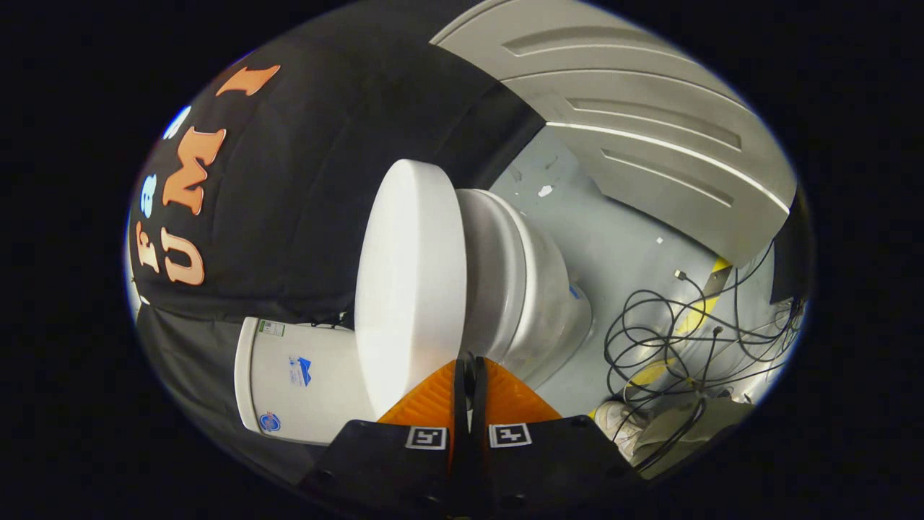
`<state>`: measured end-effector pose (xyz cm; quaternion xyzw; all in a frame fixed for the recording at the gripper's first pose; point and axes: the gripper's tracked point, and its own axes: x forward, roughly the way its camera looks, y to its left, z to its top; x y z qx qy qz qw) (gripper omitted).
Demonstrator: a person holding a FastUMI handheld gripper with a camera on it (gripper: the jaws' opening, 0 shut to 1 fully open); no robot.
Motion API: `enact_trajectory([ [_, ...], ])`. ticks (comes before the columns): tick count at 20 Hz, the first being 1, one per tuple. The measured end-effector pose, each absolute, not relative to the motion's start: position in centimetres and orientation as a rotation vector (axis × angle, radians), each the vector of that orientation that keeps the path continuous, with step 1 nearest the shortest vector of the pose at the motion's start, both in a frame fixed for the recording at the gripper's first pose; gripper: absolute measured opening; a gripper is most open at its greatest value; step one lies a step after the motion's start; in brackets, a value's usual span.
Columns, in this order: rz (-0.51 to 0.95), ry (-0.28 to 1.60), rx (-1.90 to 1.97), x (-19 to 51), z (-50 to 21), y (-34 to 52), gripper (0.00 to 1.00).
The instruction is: Open the toilet lid.
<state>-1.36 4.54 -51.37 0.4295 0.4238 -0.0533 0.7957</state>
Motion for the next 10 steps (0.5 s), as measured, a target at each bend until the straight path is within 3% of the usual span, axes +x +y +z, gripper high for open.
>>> enact_trajectory([
  [10, -0.033, 0.812, 0.752, 0.2, -41.1, 9.1, 0.08],
])
